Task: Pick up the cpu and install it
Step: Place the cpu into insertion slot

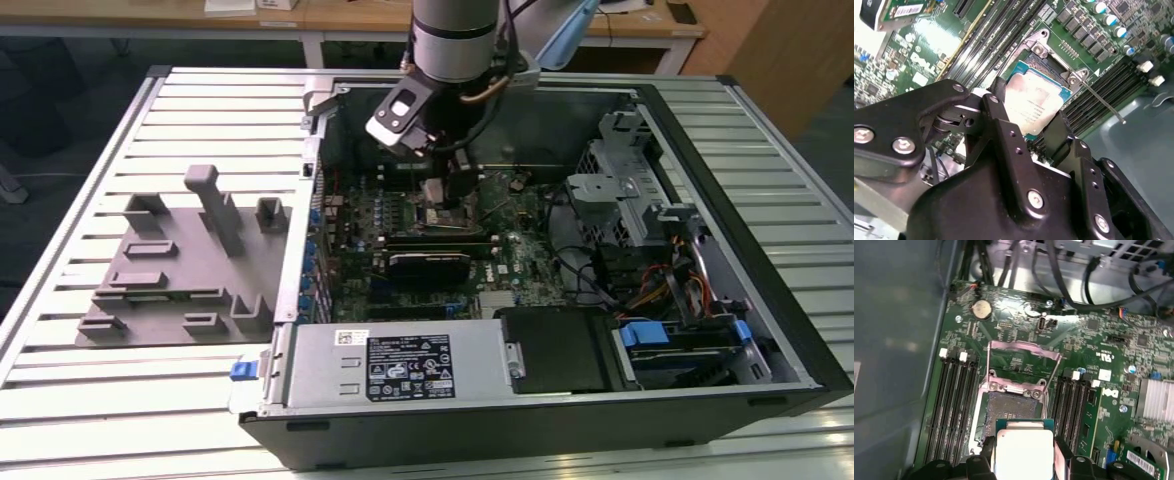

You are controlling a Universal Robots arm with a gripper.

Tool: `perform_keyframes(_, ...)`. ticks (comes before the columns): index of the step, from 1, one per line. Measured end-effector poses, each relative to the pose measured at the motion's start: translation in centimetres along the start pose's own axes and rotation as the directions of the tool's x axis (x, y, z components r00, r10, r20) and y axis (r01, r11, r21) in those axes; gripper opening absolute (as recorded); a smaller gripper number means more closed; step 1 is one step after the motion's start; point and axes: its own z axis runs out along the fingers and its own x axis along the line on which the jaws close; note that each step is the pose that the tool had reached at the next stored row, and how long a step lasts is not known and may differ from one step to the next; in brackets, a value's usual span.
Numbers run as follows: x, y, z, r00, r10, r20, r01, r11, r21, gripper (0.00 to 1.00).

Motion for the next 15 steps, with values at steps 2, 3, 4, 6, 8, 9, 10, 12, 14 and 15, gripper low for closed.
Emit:
perform_keyframes(2, 0.00, 0.00, 0.01, 0.9996, 0.028, 0.0012, -0.028, 0.9996, 0.0005, 0.54)
perform_keyframes(3, 0.00, 0.00, 0.01, 0.9992, 0.040, 0.0017, -0.040, 0.9992, 0.0006, 0.54)
perform_keyframes(4, 0.00, 0.00, 0.01, 0.9986, 0.052, 0.0022, -0.052, 0.9986, 0.0008, 0.54)
perform_keyframes(6, 0.00, 0.00, 0.02, 0.9970, 0.077, 0.0032, -0.077, 0.9970, 0.0011, 0.54)
perform_keyframes(8, 0.00, 0.00, 0.03, 0.9946, 0.104, 0.0044, -0.104, 0.9946, 0.0014, 0.54)
perform_keyframes(9, 0.00, 0.00, 0.04, 0.9931, 0.117, 0.0049, -0.117, 0.9931, 0.0015, 0.54)
perform_keyframes(10, 0.00, 0.00, 0.04, 0.9916, 0.129, 0.0054, -0.129, 0.9916, 0.0016, 0.54)
perform_keyframes(12, 0.00, 0.00, 0.05, 0.9905, 0.138, 0.0058, -0.138, 0.9905, 0.0017, 0.54)
perform_keyframes(14, 0.00, 0.00, 0.07, 0.9904, 0.138, 0.0058, -0.138, 0.9904, 0.0017, 0.54)
perform_keyframes(15, 0.00, 0.00, 0.09, 0.9904, 0.138, 0.0057, -0.138, 0.9904, 0.0016, 0.54)
